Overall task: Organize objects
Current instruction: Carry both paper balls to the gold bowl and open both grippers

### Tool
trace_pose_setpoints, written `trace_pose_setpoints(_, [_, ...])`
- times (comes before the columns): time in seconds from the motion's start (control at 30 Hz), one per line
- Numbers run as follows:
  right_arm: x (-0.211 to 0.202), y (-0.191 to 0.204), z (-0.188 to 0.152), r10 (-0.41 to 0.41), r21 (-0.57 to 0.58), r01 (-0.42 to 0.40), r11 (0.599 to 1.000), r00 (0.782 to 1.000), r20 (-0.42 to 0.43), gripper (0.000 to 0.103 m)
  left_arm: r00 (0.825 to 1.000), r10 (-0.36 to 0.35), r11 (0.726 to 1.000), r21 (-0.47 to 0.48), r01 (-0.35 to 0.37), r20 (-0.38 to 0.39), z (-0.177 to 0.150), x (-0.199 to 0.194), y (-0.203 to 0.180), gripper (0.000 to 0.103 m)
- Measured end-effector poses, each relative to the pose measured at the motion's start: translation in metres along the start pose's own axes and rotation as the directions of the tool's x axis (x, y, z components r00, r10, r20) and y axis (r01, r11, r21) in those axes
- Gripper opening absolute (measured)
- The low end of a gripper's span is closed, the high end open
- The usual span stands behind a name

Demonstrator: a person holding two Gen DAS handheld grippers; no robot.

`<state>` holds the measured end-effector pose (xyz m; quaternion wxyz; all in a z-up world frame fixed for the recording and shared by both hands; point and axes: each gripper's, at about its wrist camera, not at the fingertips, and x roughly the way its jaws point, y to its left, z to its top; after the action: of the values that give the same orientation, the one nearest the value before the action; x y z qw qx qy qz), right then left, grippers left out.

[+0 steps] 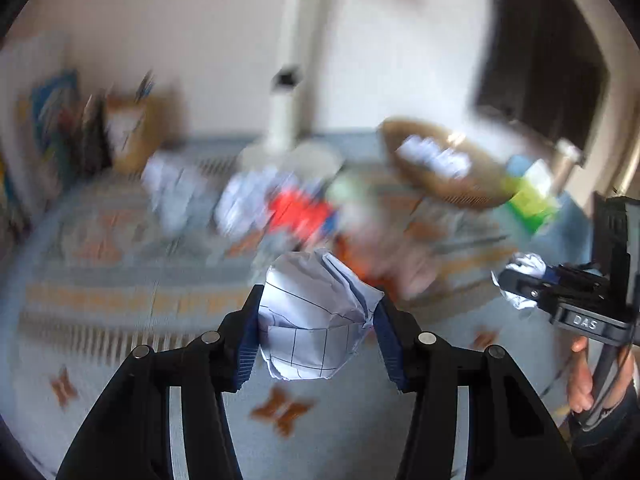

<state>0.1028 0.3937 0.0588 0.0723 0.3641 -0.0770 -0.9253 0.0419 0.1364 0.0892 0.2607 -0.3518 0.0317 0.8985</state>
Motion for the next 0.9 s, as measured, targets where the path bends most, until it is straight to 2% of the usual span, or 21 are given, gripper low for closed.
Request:
trace_pose_setpoints(0.1, [-0.039, -0.025, 0.041, -0.044, 0.062, 0.037, 0.997, 0.993, 0.112, 0.045, 0.998, -0.045, 0.998, 0.034, 0.043, 0.047, 0.052, 0.003, -0.042, 0.049])
trace_pose_setpoints(0.13, [-0.051, -0.037, 0.059, -0.075, 0.109, 0.058, 0.992, 0.985, 0.158, 0.046, 0.997, -0.051, 0.998, 0.039, 0.049, 0.053, 0.063, 0.009, -0.053, 0.049])
trace_pose_setpoints(0.2, [-0.059, -0.057, 0.081, -0.149, 0.186, 0.113, 0.976, 0.970, 0.192, 0.046, 0.997, -0.059, 0.997, 0.061, 0.055, 0.058, 0.089, 0.028, -0.077, 0.050])
trace_pose_setpoints(0.3, [-0.044, -0.091, 0.103, -0.242, 0.312, 0.188, 0.931, 0.960, 0.144, 0.046, 0.995, -0.093, 0.994, 0.065, 0.091, 0.036, 0.114, 0.062, -0.102, 0.050])
trace_pose_setpoints(0.37, [-0.030, -0.105, 0.110, -0.253, 0.356, 0.201, 0.913, 0.962, 0.106, 0.046, 0.994, -0.104, 0.993, 0.065, 0.102, 0.032, 0.127, 0.085, -0.114, 0.051])
trace_pose_setpoints(0.4, [-0.024, -0.111, 0.113, -0.249, 0.367, 0.198, 0.909, 0.964, 0.097, 0.046, 0.994, -0.109, 0.992, 0.064, 0.107, 0.031, 0.130, 0.090, -0.118, 0.055])
trace_pose_setpoints(0.5, [-0.001, -0.125, 0.127, -0.205, 0.366, 0.165, 0.916, 0.976, 0.071, 0.050, 0.986, -0.166, 0.986, 0.021, 0.165, 0.033, 0.141, 0.114, -0.120, 0.087])
trace_pose_setpoints(0.57, [0.011, -0.130, 0.136, -0.173, 0.340, 0.151, 0.928, 0.984, 0.037, 0.059, 0.984, -0.169, 0.985, -0.022, 0.170, 0.052, 0.145, 0.119, -0.115, 0.088])
trace_pose_setpoints(0.6, [0.011, -0.133, 0.137, -0.181, 0.336, 0.160, 0.928, 0.983, 0.033, 0.059, 0.983, -0.178, 0.983, -0.044, 0.180, 0.039, 0.146, 0.121, -0.111, 0.088])
trace_pose_setpoints(0.63, [0.009, -0.134, 0.136, -0.196, 0.335, 0.171, 0.926, 0.980, 0.040, 0.060, 0.981, -0.194, 0.978, -0.068, 0.195, 0.021, 0.145, 0.120, -0.104, 0.088])
trace_pose_setpoints(0.7, [-0.002, -0.132, 0.130, -0.210, 0.323, 0.178, 0.930, 0.975, 0.067, 0.060, 0.981, -0.192, 0.977, -0.083, 0.194, 0.033, 0.138, 0.106, -0.093, 0.088])
trace_pose_setpoints(0.83, [-0.022, -0.106, 0.110, -0.153, 0.247, 0.127, 0.961, 0.984, 0.086, 0.063, 0.985, -0.141, 0.987, -0.063, 0.147, 0.096, 0.122, 0.058, -0.075, 0.088])
trace_pose_setpoints(0.9, [-0.027, -0.088, 0.099, -0.120, 0.209, 0.101, 0.973, 0.989, 0.083, 0.065, 0.987, -0.085, 0.995, -0.035, 0.090, 0.134, 0.106, 0.020, -0.063, 0.088])
